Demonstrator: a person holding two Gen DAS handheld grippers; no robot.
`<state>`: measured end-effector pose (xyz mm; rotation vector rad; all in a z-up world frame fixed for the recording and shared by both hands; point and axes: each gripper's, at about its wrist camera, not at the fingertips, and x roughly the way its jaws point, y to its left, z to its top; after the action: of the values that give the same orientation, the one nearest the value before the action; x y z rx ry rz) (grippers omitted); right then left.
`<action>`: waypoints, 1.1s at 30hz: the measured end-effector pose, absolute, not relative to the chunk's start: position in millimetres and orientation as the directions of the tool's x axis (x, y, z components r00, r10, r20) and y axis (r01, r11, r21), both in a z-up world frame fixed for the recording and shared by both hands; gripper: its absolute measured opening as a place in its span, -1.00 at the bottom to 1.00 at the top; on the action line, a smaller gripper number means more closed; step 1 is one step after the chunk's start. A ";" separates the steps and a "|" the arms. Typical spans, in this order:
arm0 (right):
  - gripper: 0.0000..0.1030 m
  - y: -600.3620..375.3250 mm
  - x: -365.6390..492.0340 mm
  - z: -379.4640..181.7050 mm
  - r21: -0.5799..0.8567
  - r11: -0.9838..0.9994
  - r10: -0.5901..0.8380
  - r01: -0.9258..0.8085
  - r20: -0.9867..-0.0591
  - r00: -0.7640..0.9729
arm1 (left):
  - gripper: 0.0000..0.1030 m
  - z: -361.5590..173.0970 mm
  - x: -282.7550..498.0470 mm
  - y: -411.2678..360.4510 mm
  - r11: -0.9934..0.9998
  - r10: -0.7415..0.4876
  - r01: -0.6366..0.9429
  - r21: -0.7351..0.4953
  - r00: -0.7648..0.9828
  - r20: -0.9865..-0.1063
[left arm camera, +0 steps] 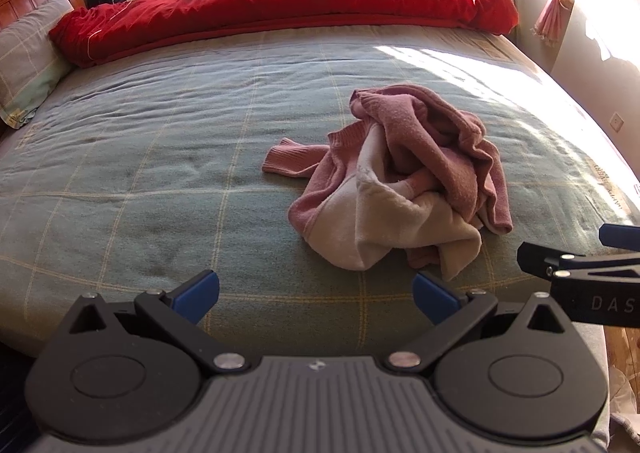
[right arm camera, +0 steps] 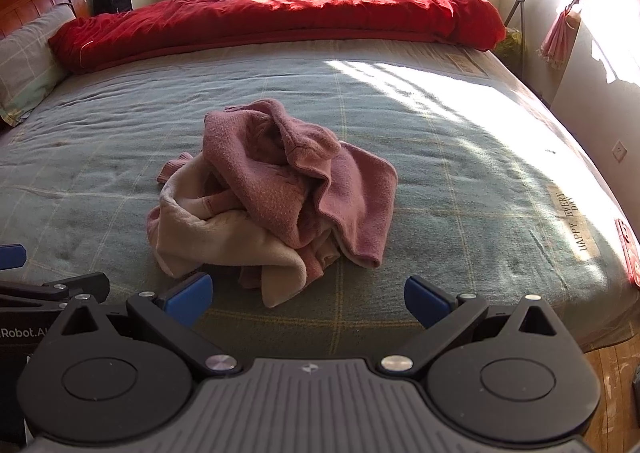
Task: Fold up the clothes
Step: 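Move the right tool down onto the pink sweater and close on it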
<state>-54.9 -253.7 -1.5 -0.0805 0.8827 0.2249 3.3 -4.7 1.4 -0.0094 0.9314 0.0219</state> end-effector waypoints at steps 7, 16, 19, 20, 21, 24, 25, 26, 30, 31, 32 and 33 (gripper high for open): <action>1.00 -254.5 -42.9 -6.1 0.018 0.967 0.174 -0.253 -0.773 0.611 | 0.99 -6.8 14.1 0.3 0.999 -0.025 -0.021 -0.046 0.598 -0.801; 0.99 -260.3 -11.0 -10.6 0.094 0.939 0.291 -0.331 -0.730 0.618 | 0.99 -28.7 40.4 6.0 0.996 -0.062 -0.012 -0.084 0.572 -0.818; 0.88 -257.8 2.1 -8.9 0.077 0.931 0.297 -0.357 -0.730 0.615 | 0.99 -29.5 47.6 6.2 0.996 -0.066 -0.003 -0.084 0.592 -0.803; 0.83 -256.6 6.1 -8.9 0.074 0.929 0.297 -0.363 -0.734 0.611 | 0.99 -29.4 50.7 7.0 0.996 -0.070 -0.003 -0.089 0.594 -0.802; 0.80 -255.4 10.1 -9.1 0.072 0.927 0.298 -0.367 -0.737 0.607 | 0.99 -29.4 53.5 7.6 0.995 -0.075 -0.004 -0.096 0.595 -0.800; 0.75 -253.6 19.6 -10.9 0.093 0.924 0.314 -0.372 -0.741 0.593 | 0.99 -29.9 60.5 8.1 0.993 -0.090 -0.003 -0.115 0.602 -0.793; 0.75 -253.3 21.8 -11.8 0.100 0.922 0.320 -0.374 -0.741 0.590 | 0.99 -30.5 62.1 7.6 0.993 -0.096 0.004 -0.118 0.607 -0.789; 0.74 -252.9 23.9 -12.7 0.106 0.920 0.325 -0.376 -0.742 0.586 | 0.99 -30.7 62.8 6.6 0.993 -0.099 0.011 -0.117 0.616 -0.782; 0.74 -251.1 29.4 -16.8 0.112 0.916 0.333 -0.385 -0.745 0.577 | 0.98 -30.0 62.3 1.4 0.994 -0.105 0.045 -0.100 0.660 -0.744; 0.74 -250.7 30.4 -17.9 0.110 0.916 0.333 -0.387 -0.746 0.577 | 0.99 -30.2 62.7 -0.3 0.994 -0.109 0.054 -0.098 0.662 -0.741; 0.73 -250.0 31.0 -19.3 0.101 0.915 0.330 -0.392 -0.746 0.578 | 0.99 -30.3 63.2 -2.0 0.993 -0.114 0.064 -0.095 0.665 -0.738; 0.70 -249.7 30.8 -20.2 0.092 0.913 0.329 -0.397 -0.742 0.584 | 0.99 -31.0 63.8 -3.3 0.993 -0.113 0.066 -0.093 0.664 -0.739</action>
<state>30.8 -249.7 -20.2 -0.0871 0.8470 0.4239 63.8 -3.3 -31.0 -0.0599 0.8380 -0.1014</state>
